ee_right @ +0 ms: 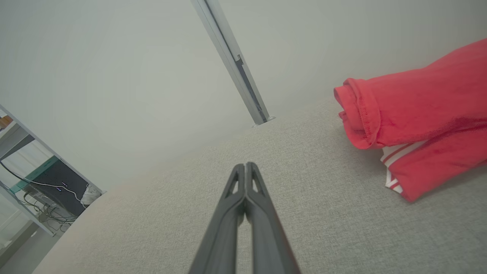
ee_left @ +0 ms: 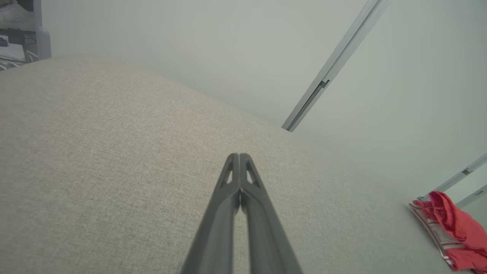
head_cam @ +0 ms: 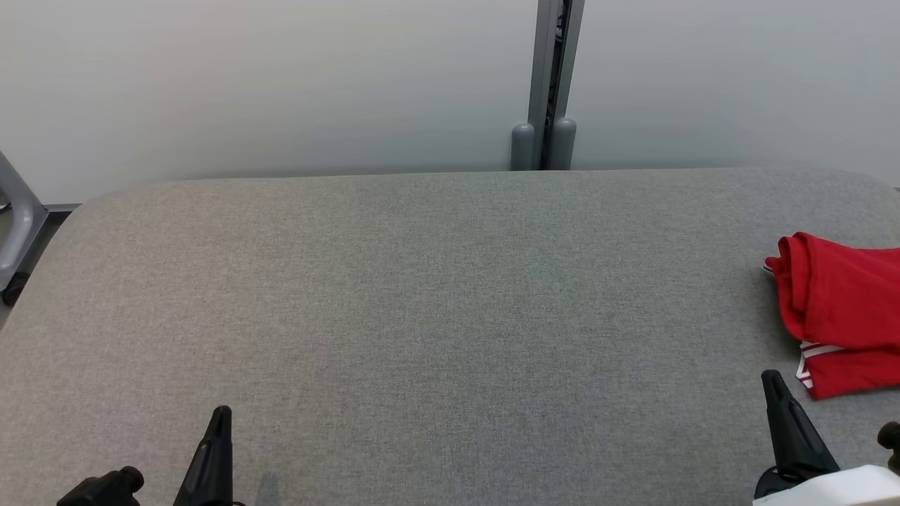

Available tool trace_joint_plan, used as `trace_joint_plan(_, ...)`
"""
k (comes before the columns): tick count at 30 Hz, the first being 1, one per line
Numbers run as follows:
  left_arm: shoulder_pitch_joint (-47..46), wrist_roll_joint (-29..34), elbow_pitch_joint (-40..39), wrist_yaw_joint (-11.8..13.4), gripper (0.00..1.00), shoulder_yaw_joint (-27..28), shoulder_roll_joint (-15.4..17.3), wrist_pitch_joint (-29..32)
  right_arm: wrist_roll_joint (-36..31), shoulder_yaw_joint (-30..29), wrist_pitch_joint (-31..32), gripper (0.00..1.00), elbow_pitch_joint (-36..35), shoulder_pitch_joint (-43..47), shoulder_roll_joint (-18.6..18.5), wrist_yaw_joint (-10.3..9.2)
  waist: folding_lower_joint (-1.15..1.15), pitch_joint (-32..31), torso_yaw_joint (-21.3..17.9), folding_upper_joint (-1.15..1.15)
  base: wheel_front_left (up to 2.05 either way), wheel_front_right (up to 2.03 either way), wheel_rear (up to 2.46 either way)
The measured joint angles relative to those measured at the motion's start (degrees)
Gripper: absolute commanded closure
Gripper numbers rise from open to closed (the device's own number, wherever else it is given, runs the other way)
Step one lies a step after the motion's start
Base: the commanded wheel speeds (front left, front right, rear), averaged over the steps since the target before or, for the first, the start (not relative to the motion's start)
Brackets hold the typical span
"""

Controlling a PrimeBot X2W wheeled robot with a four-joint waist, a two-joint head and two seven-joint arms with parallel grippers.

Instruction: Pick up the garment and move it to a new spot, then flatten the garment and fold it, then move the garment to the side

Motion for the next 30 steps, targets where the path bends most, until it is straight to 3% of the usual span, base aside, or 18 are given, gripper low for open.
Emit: trace_joint_plan(30,-1.49,-21.04,-0.48,-2.89,1.0,3.07,-2.26,3.94,24.57,-0.86,3.74,1.0,1.66,-1.53,-0.64,0.0,0.0,0.03,-0.42,0.0,0.0,0.0,0.0)
